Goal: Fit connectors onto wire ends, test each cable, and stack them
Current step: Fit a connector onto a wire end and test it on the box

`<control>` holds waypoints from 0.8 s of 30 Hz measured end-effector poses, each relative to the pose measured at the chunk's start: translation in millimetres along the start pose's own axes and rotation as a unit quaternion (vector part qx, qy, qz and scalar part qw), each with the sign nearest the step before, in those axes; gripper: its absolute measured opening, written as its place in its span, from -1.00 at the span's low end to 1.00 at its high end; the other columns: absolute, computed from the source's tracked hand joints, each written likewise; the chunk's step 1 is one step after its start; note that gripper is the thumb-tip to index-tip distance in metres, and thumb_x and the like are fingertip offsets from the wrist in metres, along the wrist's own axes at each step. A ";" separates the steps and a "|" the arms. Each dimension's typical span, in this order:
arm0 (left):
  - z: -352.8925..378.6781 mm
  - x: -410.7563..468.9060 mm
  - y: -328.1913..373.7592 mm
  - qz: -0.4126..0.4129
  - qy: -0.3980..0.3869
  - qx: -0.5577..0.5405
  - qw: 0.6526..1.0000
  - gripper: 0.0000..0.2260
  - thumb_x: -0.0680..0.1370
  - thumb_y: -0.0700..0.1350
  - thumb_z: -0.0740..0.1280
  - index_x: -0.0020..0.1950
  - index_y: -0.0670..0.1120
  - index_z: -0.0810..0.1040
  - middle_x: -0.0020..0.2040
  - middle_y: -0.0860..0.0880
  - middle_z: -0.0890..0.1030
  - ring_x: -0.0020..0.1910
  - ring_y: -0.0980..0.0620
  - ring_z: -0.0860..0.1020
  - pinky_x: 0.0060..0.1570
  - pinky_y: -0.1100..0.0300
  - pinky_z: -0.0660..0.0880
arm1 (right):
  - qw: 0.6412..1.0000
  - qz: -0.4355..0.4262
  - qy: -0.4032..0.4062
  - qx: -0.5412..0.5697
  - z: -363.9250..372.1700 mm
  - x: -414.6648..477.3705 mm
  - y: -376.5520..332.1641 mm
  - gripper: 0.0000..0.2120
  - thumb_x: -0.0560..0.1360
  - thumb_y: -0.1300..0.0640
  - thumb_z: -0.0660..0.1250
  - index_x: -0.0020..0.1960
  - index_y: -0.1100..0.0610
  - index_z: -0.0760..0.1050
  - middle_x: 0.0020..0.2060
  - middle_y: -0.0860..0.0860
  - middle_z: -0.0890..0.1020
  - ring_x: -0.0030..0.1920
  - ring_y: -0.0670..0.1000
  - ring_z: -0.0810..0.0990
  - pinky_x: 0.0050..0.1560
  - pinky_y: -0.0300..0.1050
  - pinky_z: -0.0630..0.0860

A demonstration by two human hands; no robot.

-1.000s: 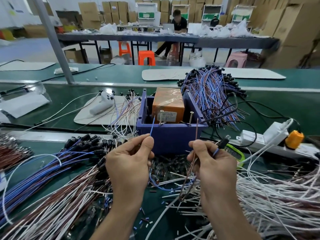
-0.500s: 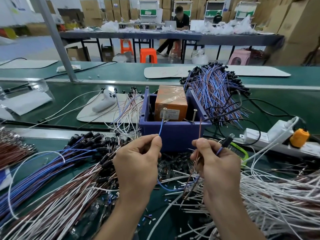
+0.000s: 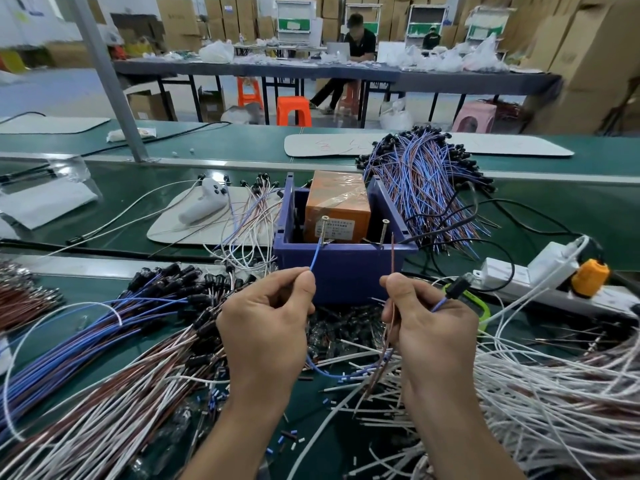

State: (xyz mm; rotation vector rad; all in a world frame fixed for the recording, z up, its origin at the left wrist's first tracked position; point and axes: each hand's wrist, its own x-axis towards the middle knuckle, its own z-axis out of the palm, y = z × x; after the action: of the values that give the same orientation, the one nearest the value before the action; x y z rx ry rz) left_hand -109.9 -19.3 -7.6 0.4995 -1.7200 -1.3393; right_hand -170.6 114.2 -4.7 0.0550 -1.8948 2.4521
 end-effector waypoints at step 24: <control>1.8 -6.7 8.6 -0.104 -0.052 -0.100 0.988 -0.90 0.47 0.01 0.46 -0.22 0.04 0.70 -0.41 -0.03 0.63 -0.45 0.07 0.52 -0.42 0.17 0.47 | 0.987 0.065 -0.145 0.019 4.4 -11.0 -14.2 -0.80 0.52 0.22 0.44 -0.26 0.25 0.68 -0.54 0.06 0.47 -0.54 -0.05 0.39 -0.50 -0.23 0.30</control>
State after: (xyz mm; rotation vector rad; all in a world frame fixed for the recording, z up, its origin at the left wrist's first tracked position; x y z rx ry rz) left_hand -106.2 -10.3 -2.3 0.5128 -1.6281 -1.6945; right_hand -158.8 113.3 9.5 0.3165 -2.0163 2.6951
